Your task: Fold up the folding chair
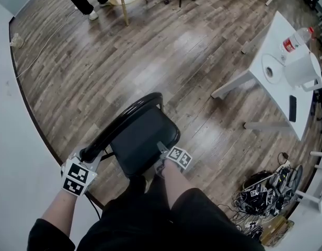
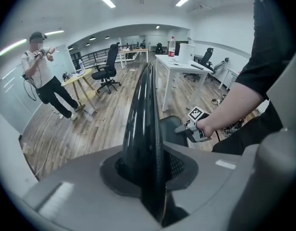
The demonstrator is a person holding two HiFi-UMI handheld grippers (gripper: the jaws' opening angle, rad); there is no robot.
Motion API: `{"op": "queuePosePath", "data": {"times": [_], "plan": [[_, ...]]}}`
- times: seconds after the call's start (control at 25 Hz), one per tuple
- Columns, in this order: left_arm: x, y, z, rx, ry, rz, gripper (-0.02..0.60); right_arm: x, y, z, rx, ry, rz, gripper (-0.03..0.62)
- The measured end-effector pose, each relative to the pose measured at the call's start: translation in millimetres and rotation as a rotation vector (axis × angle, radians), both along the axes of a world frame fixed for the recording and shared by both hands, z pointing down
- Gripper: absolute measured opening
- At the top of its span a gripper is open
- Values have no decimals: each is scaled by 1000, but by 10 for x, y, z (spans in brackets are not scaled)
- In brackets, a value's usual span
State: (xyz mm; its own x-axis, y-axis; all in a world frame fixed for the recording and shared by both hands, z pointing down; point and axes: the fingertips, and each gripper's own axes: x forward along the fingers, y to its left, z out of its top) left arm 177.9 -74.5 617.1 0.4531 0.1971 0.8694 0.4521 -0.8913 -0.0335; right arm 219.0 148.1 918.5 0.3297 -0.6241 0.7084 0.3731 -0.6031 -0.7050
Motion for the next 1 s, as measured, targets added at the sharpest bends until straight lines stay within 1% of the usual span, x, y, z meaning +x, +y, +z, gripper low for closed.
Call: {"op": "queuePosePath", "data": {"times": [0.32, 0.56, 0.76, 1.0], "plan": [[-91, 175, -13, -5, -9, 20, 58, 66, -72, -163, -3, -1, 2, 247], [-132, 280, -59, 14, -3, 23, 58, 138, -166, -324, -2, 5, 13, 238], [-176, 403, -70, -24, -1, 17, 64, 214, -246, -455, -4, 11, 21, 230], [-224, 589, -73, -32, -8, 60, 74, 326, -355, -594, -12, 13, 27, 224]]}}
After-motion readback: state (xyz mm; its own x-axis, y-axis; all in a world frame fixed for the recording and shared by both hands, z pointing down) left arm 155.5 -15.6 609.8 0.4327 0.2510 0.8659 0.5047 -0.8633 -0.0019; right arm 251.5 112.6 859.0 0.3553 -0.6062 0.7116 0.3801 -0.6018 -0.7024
